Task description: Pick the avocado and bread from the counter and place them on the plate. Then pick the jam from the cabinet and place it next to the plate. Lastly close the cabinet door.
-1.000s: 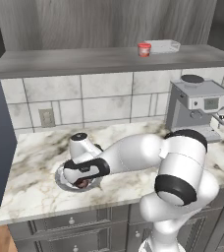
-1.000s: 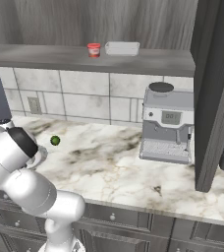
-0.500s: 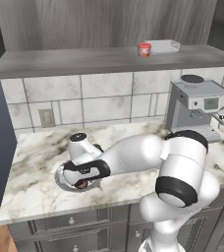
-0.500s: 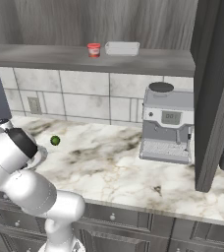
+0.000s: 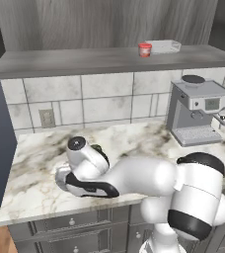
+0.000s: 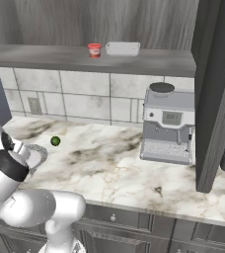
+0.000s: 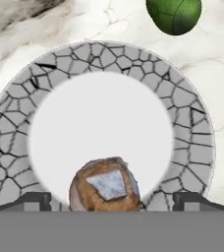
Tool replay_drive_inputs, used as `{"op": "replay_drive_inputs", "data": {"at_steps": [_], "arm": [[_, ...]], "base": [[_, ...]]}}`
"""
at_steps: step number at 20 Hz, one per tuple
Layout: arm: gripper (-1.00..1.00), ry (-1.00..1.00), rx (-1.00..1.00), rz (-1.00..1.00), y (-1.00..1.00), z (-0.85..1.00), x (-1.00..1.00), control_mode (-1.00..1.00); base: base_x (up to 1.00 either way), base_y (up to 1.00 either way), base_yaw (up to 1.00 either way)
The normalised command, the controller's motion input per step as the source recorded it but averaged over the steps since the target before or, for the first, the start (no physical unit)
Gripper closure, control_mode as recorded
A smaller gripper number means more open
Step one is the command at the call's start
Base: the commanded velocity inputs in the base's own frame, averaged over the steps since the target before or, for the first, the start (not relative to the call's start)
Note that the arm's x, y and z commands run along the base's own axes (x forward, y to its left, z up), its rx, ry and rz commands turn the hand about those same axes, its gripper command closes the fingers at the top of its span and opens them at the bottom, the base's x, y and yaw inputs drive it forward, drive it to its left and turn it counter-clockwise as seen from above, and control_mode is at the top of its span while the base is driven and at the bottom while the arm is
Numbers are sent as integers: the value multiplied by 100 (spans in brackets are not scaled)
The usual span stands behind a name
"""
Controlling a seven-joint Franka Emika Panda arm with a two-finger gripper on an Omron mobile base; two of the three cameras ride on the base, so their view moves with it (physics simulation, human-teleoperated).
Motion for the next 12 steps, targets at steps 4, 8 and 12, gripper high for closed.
{"op": "replay_drive_inputs", "data": {"at_steps": [4, 8, 12], "arm": [[-100, -26, 0, -4, -31, 38, 0, -100], [-100, -16, 0, -4, -34, 40, 0, -100], [-100, -5, 4, -1, -35, 49, 0, -100]], "base": [[0, 0, 0], [0, 0, 0], [0, 0, 0]]}}
